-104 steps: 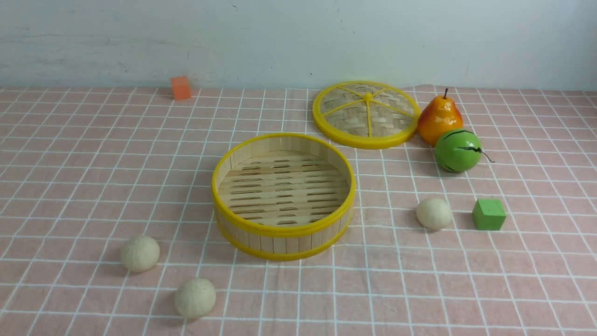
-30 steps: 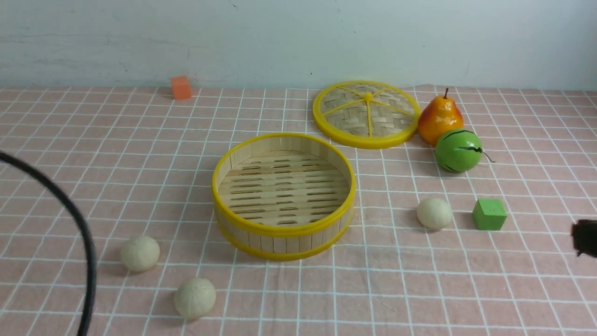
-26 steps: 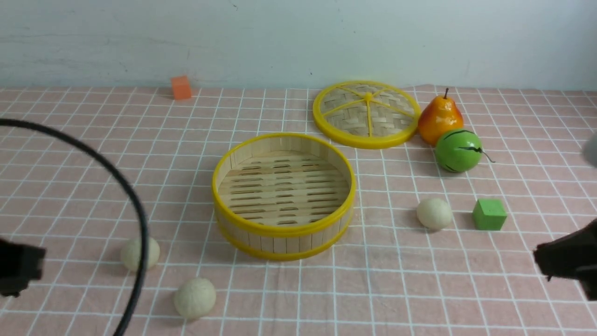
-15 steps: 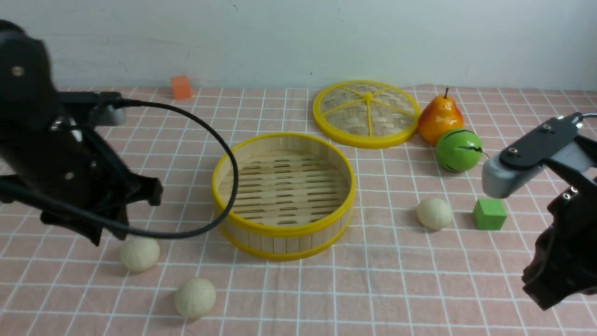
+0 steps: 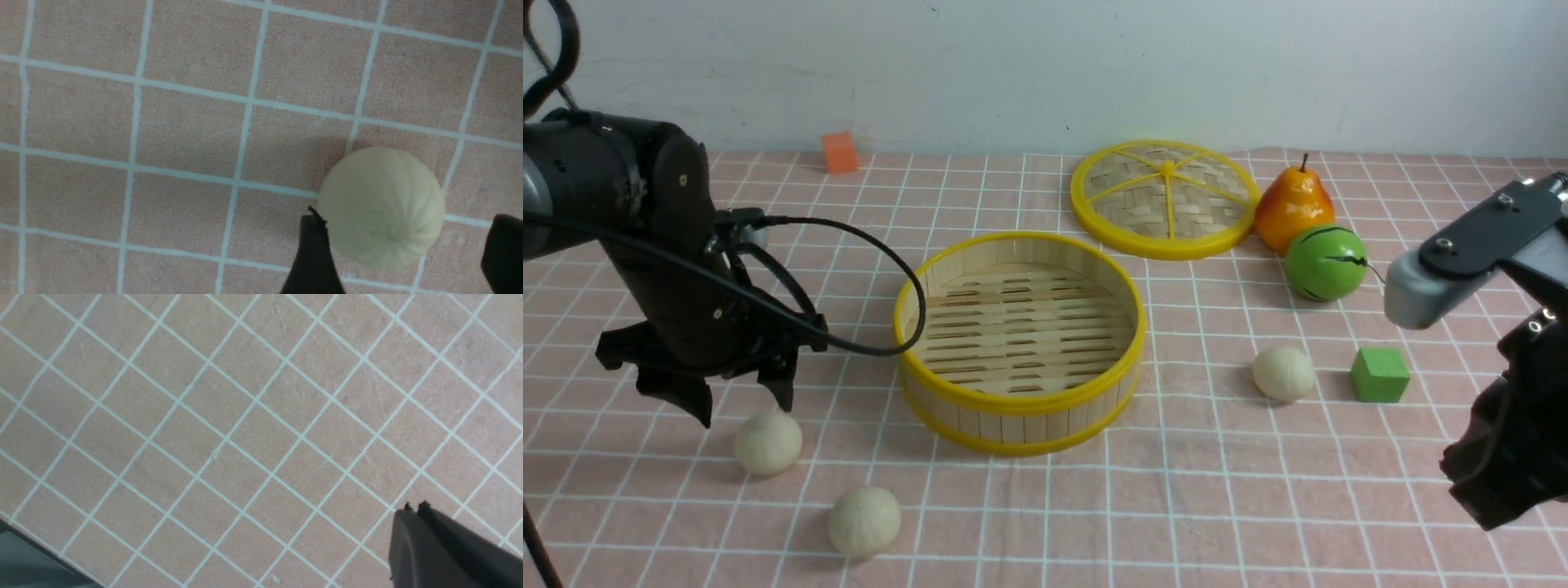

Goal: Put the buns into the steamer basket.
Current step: Use the left arm to grab a steamed stuffed bun, then use the left arm to put the steamed stuffed bun into the steamer

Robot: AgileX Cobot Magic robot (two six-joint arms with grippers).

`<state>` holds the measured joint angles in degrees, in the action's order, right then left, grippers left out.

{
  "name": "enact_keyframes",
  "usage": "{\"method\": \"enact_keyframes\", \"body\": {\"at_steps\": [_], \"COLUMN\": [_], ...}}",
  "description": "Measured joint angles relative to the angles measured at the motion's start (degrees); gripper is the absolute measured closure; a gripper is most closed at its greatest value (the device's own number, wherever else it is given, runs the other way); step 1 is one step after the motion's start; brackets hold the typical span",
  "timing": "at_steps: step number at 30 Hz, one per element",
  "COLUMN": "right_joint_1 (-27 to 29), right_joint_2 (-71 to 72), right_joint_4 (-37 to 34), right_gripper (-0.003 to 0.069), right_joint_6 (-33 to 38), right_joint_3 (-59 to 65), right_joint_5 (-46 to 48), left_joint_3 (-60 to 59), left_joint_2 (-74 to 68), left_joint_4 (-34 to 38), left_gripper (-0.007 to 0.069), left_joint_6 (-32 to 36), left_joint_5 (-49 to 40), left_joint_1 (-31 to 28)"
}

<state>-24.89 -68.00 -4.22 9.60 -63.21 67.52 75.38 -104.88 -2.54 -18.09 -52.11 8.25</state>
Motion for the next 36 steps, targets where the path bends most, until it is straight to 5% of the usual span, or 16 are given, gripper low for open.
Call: {"method": "enact_keyframes", "body": {"at_steps": [10, 15, 18, 27, 36], "right_joint_1": [0.0, 0.0, 0.0, 0.0, 0.0], "right_joint_2": [0.0, 0.0, 0.0, 0.0, -0.05], "right_joint_4": [0.06, 0.12, 0.12, -0.79, -1.66], "right_gripper": [0.0662, 0.0661, 0.0659, 0.0654, 0.0648], "right_joint_6": [0.0, -0.02, -0.02, -0.02, -0.02], "right_joint_3": [0.0, 0.0, 0.0, 0.0, 0.0], "right_joint_5": [-1.36, -1.68, -1.89, -3.18, -3.47], "left_joint_3": [0.0, 0.46, 2.95, 18.91, 33.05], "left_joint_2": [-4.84, -4.69, -3.28, 0.74, -14.05], "left_joint_4": [0.44, 1.07, 1.22, 0.81, 1.25], "left_gripper": [0.0209, 0.0507, 0.0622, 0.0626, 0.0625], "left_joint_6": [-0.34, -0.47, 0.62, 4.31, 1.09], "left_joint_5": [0.85, 0.29, -2.76, -5.99, -3.68], "left_joint_1": [0.06, 0.06, 0.44, 10.52, 15.44]}}
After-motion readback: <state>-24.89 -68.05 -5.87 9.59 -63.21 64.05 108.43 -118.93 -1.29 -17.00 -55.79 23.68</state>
